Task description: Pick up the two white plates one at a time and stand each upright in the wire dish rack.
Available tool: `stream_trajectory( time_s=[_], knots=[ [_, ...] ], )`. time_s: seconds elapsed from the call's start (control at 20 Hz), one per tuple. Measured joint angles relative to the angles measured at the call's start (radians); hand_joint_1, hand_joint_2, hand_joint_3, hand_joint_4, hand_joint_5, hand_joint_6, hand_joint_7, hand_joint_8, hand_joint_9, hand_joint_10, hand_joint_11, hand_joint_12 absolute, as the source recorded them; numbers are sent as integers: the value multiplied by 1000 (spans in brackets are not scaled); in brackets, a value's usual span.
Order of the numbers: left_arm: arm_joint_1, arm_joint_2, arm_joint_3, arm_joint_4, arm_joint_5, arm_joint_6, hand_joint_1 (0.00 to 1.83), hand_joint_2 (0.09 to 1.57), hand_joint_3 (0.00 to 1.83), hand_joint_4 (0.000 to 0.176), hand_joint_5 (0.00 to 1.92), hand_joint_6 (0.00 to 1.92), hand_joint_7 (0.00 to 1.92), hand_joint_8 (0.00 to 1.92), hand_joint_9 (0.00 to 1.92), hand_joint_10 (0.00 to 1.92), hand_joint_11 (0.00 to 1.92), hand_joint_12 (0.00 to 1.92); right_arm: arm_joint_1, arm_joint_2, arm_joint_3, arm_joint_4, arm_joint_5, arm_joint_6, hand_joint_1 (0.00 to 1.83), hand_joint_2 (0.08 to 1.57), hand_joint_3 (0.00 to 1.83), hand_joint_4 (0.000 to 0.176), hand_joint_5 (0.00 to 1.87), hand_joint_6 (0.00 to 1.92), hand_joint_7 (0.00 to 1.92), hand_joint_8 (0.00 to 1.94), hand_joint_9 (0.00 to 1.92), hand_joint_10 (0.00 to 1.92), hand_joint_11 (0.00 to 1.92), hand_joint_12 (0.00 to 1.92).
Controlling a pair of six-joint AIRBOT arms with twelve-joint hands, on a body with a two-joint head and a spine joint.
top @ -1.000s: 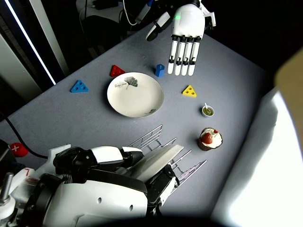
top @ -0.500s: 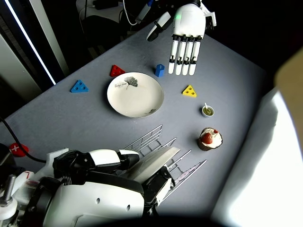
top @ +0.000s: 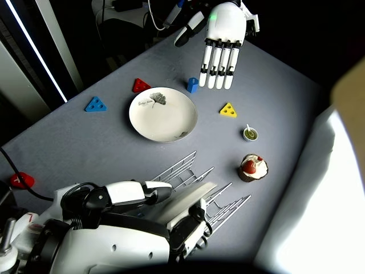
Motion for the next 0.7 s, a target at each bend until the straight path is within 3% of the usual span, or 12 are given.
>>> stream_trajectory(
  time_s=[0.35,0.5,0.7],
  knots=[
    [31,1,-20,16,-31,0,57,874,0,0,110,4,117,4,100,4,73,9,-5,0,2,0,14,-4,1086,989,1,0,658,2,590,0,649,0,860,155],
    [53,1,-50,20,-37,1,75,873,0,0,123,8,139,11,118,10,85,13,-5,0,2,-1,39,-29,1085,993,1,0,553,0,548,0,670,8,856,153],
    [62,1,-91,17,-28,0,80,866,0,0,131,7,145,9,121,7,86,12,-3,0,5,-4,59,-49,1056,983,0,0,576,9,560,4,623,0,815,136]
  ],
)
